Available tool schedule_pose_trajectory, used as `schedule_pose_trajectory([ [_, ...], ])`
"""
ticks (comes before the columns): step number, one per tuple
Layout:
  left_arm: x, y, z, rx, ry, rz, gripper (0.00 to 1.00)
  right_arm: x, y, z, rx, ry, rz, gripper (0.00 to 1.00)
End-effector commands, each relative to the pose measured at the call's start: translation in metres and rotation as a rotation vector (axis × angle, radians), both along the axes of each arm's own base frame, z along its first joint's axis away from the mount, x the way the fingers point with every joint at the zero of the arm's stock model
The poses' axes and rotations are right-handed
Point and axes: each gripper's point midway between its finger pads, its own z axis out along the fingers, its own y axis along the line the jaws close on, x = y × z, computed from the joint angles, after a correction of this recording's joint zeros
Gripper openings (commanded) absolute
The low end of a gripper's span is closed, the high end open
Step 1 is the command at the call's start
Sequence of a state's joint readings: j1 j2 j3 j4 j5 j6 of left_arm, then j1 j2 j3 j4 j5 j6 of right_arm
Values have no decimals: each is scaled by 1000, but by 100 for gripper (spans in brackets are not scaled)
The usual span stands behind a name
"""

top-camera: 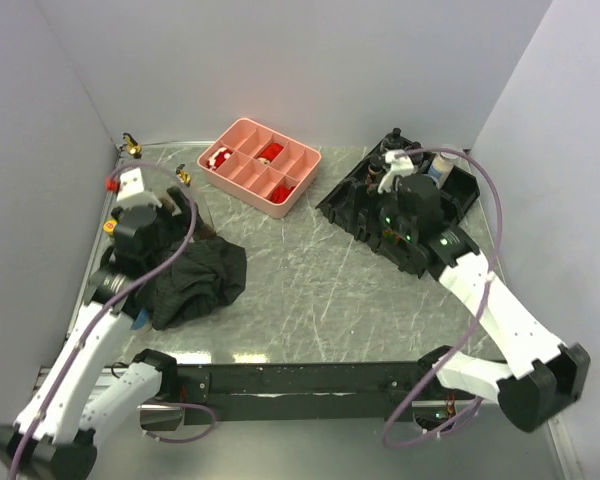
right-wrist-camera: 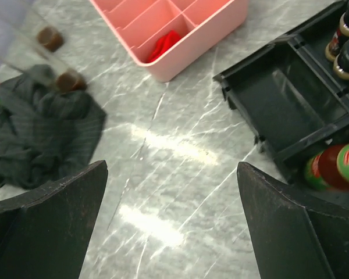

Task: Organize the condiment bottles
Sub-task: Move the bottle to the center of the board.

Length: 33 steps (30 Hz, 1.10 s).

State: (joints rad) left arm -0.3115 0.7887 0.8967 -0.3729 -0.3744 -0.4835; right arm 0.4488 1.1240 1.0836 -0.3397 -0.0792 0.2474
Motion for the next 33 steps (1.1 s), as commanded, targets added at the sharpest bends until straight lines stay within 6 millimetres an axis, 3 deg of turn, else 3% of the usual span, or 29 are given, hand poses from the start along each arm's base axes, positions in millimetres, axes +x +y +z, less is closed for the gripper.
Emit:
schedule_pose_trajectory([
  [1,29,15,33,40,-45,66,97,-9,10,55,136,-176,48,100],
  [7,66,10,43,88,-100,9,98,-33,15,89,217,-269,122,100],
  [12,88,-1,48,158,-131,-60,95,-41,10,95,218,-293,125,100],
  [19,117,4,23,246,-67,-33,88,-50,7,103,232,-321,134,100],
  [24,127,-1,17,259,-68,-56,79,-53,1,105,222,-338,112,100],
  [27,130,-6,15,257,-64,-86,62,-53,-1,103,222,-338,104,100],
  [28,131,-9,16,253,-67,-99,52,-53,0,103,223,-339,107,100],
  [30,132,-12,16,241,-65,-113,41,-54,0,102,225,-334,109,100],
  [31,132,-14,15,236,-63,-120,30,-53,0,102,224,-333,106,100],
  [33,130,-20,17,219,-67,-143,21,-52,0,99,218,-326,100,100],
])
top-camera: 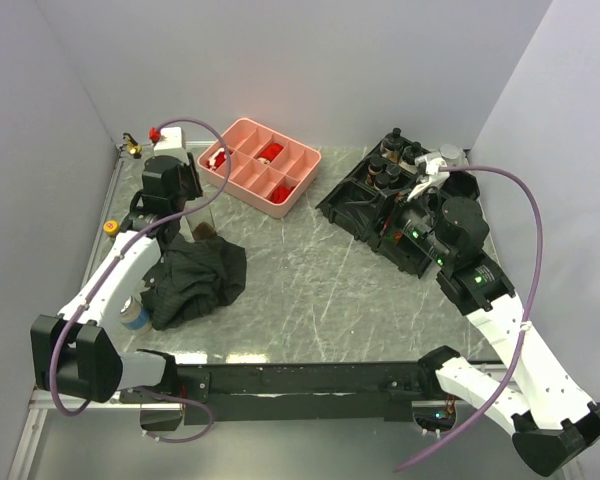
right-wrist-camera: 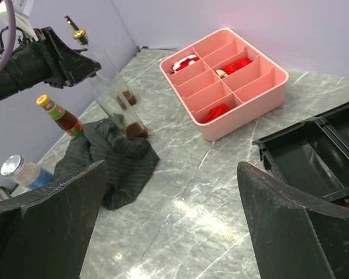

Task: Organize the condiment bottles
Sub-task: Move the bottle to the center of the board.

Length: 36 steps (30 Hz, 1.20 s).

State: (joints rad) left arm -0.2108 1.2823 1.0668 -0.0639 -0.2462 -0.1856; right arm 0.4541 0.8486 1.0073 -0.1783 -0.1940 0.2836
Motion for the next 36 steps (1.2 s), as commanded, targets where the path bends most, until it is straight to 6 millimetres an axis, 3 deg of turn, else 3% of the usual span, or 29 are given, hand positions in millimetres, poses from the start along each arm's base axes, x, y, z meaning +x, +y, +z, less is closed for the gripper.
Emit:
schedule_pose_trajectory([
  [1,4,-19,40,-50,-96,-74,14,0,-2,6,9,-29,-16,100],
  [4,-3,-35,50,-71,-96,-111,1,4,-3,-1,-8,-3,-30,100],
  [6,-8,-45,67,-90,-112,-126,1,3,-3,-6,-15,10,-30,100],
  [10,-33,-87,97,-130,-151,-244,1,0,-1,-19,-16,30,-10,100],
  [16,-61,-145,112,-216,-161,-390,1,0,-7,-44,-46,86,-44,100],
  [21,-74,-195,109,-256,-158,-491,1,-2,-10,-60,-53,107,-56,100],
  [24,-74,-214,104,-243,-148,-503,1,-2,-9,-67,-60,126,-49,100],
  [30,-77,-237,91,-269,-137,-530,1,-4,-8,-76,-86,130,-43,100],
  [35,-79,-249,68,-260,-87,-537,9,-8,-7,-78,-91,127,-31,100],
  [36,-82,-252,66,-262,-81,-546,16,-9,-6,-79,-93,124,-23,100],
])
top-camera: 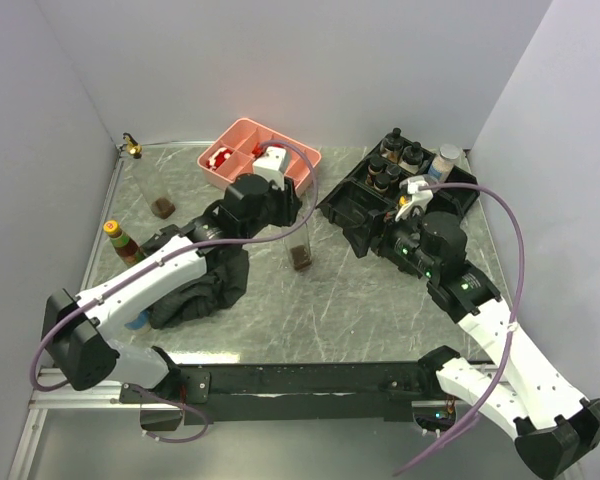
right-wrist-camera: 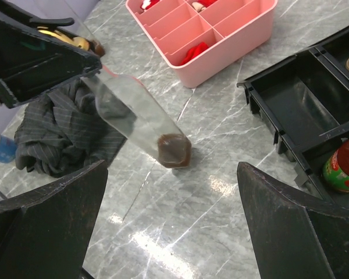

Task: Organize the condiment bottles
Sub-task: Move the bottle to the center of the board, then pick up the bottle from the center of the board.

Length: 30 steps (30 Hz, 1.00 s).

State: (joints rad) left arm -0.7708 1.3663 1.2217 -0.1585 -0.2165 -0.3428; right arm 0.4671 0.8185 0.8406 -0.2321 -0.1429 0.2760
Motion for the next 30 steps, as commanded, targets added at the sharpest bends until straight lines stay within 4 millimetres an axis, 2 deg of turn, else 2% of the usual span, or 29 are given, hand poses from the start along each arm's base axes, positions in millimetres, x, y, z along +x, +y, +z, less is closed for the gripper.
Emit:
schedule_pose_trajectory([
  [1,3,-17,46,-150,-101,6,21,-6,3,5,9,-37,24,100],
  [3,-1,-23,45,-155,-89,-18,35,-9,6,5,10,-42,41,100],
  [6,-4,-29,45,-155,-76,-34,46,-12,13,6,18,-55,74,100],
  [8,-4,-32,39,-139,-55,-37,48,-15,21,6,21,-65,100,100],
  [16,-12,-41,28,-133,-3,-75,73,-19,43,-3,15,-92,143,100],
  [20,-15,-35,42,-179,-3,-47,84,-17,58,-5,12,-110,168,100],
  [21,-15,-35,49,-191,-8,-41,90,-17,60,-8,7,-103,173,99],
  [23,-13,-29,52,-187,13,-7,98,-14,70,3,34,-151,186,98],
  [24,-8,-24,67,-200,-2,24,97,-16,76,5,38,-161,198,98],
  [25,-6,-22,72,-198,1,40,96,-12,76,5,33,-171,175,97],
  [26,-5,-17,68,-174,27,57,96,-10,79,11,42,-191,169,97],
  [27,0,-12,84,-193,10,73,96,-10,82,12,40,-195,169,96],
  [30,3,0,105,-213,10,70,96,3,86,15,21,-202,127,94],
])
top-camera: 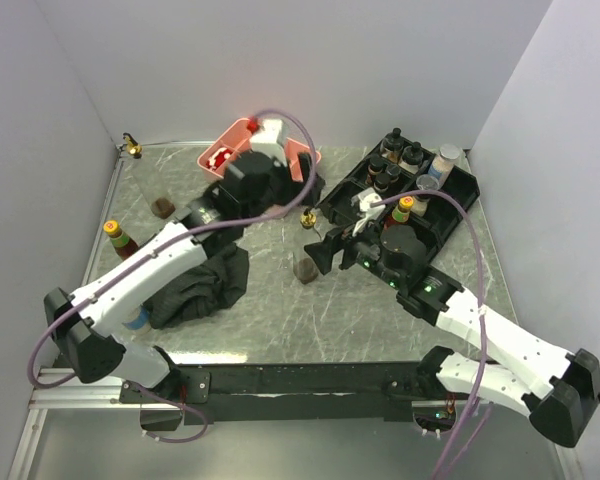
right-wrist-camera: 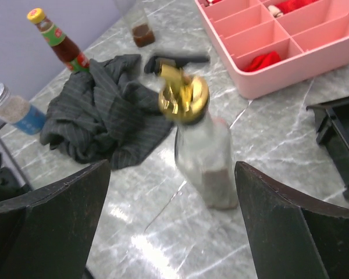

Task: Organize the condiment bottles
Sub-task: Pick up the bottle from the center of the board.

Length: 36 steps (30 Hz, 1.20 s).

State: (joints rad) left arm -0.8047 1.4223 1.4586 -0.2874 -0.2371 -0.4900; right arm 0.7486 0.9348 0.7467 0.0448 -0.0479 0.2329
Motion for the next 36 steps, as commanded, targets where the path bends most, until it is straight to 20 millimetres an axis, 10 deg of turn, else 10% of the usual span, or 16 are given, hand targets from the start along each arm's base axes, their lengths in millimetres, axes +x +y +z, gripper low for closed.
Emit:
schedule_pose_trajectory([
  [1,6,25,49,-74,-18,42,97,23,9,30,32,-107,-69,93],
  [8,0,104,65,-170,-19,87,96,43,25,20,-40,-97,-110,87],
  [18,-42,185,-14,28,-14,297,96,68,32,17,-122,-137,-186,75],
  [25,-54,204,-61,99,-24,337,97,72,49,9,-114,-103,-166,53],
  [36,-58,202,-59,88,-27,317,96,87,28,49,-216,-164,-285,0],
])
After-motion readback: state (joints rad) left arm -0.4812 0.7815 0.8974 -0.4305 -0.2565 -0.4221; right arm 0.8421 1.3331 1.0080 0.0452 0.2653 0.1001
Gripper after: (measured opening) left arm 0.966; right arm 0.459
